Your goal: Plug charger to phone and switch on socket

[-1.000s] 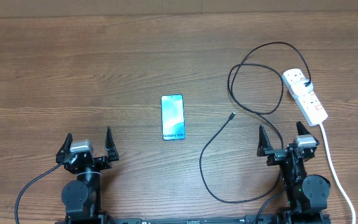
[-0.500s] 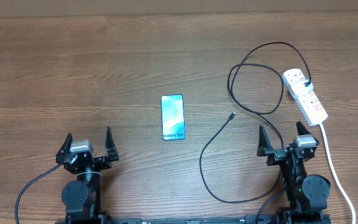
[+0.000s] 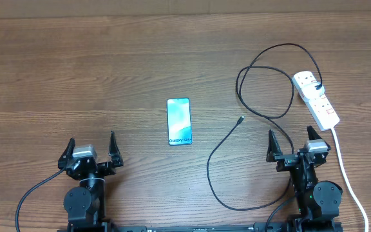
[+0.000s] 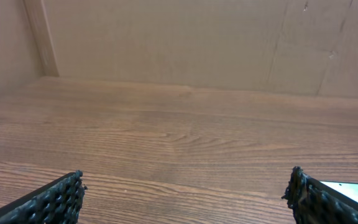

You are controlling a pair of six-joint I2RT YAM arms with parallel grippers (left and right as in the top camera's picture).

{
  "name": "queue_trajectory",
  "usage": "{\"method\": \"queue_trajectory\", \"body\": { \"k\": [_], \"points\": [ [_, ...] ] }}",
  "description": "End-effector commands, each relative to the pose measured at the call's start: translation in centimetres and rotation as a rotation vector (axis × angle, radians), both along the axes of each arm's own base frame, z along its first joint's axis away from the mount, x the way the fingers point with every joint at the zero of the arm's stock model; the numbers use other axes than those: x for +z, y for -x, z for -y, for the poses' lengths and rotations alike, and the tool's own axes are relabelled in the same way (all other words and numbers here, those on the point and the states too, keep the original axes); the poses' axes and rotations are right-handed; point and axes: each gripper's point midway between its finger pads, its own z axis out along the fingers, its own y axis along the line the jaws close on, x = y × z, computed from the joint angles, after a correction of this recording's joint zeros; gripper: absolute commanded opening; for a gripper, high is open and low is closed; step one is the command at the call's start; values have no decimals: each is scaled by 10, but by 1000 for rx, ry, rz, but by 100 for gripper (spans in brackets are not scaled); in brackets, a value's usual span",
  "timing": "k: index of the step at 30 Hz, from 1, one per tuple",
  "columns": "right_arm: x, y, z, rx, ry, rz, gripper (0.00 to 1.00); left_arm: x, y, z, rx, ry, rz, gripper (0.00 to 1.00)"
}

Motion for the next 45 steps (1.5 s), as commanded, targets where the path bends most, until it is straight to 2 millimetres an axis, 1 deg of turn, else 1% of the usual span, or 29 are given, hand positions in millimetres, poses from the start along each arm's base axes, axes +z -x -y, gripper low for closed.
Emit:
{"method": "queue_trajectory", "body": {
  "k": [1,2,3,5,7,9,12,13,14,17,21,23,26,30,33,35,36,38,40,42,44,45],
  "points": [
    [-1,0,-1,5,1,8,100,1,0,0,-1,-22,5,99],
    [-1,0,-1,5,1,8,100,1,0,-1,-1,-23,6,99],
    [-1,0,-1,5,1,8,100,8,0,2,-14,-14,35,99],
    [-1,0,-1,5,1,8,100,16,-2,15,-88,48,76,100],
    [-1,0,-1,5,1,8,100,34,-1,28,-165,96,150,100],
    [-1,0,-1,5,1,8,100,53,1,36,-218,115,225,100],
    [-1,0,-1,5,1,8,100,85,8,38,-235,95,356,100],
    [-1,0,-1,5,1,8,99,101,13,39,-239,82,422,99],
    [-1,0,-1,5,1,8,100,110,16,39,-242,73,464,99],
    [-1,0,-1,5,1,8,100,150,37,38,-238,40,646,100],
    [-1,0,-1,5,1,8,100,186,62,25,-158,30,820,100],
    [-1,0,-1,5,1,8,100,200,72,22,-140,30,870,100],
    [-1,0,-1,4,1,8,100,224,87,23,-144,21,936,99],
    [-1,0,-1,5,1,8,100,260,111,25,-149,8,1018,100],
    [-1,0,-1,5,1,8,100,282,119,25,-150,5,1045,99],
    [-1,0,-1,5,1,8,100,292,115,30,-176,-4,1027,100],
    [-1,0,-1,5,1,8,100,296,110,34,-198,-11,1005,100],
    [-1,0,-1,5,1,8,100,303,93,38,-229,-13,930,100],
    [-1,0,-1,5,1,8,100,310,67,39,-240,4,804,99],
    [-1,0,-1,5,1,8,100,316,35,43,-266,26,643,100],
    [-1,0,-1,5,1,8,99,318,-2,48,-300,52,447,99],
    [-1,0,-1,5,1,8,100,316,-17,51,-316,45,359,100]
  ]
}}
